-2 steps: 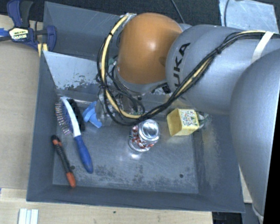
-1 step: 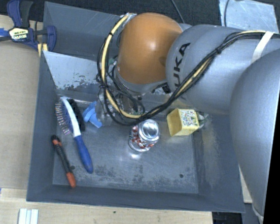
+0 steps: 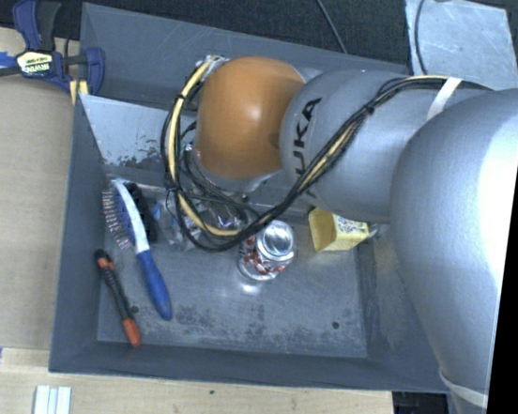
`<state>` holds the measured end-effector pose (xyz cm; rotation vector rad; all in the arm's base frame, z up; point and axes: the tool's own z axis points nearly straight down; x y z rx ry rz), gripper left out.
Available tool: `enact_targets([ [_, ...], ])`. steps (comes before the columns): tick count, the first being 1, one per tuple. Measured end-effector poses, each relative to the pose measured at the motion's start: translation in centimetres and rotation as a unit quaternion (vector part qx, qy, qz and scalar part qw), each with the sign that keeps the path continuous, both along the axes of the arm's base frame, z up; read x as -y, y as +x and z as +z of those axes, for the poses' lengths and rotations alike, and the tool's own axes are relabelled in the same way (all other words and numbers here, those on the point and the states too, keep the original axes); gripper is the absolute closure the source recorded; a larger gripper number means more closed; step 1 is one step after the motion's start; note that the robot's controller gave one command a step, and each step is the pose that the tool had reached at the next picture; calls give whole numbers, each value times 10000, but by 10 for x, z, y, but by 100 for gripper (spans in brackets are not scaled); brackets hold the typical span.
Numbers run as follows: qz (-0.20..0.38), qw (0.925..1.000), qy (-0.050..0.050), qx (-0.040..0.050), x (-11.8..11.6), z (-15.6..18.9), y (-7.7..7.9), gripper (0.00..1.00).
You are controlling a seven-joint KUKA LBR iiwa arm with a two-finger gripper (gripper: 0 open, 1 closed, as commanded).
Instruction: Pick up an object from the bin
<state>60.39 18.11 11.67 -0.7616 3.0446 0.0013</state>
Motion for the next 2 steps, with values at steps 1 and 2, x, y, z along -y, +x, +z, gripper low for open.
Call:
enact_targets([
  [1,-124,9999,2,7,-1,1,-1,100],
  [2,59,10000,-5,23,-17,-35,18,100],
])
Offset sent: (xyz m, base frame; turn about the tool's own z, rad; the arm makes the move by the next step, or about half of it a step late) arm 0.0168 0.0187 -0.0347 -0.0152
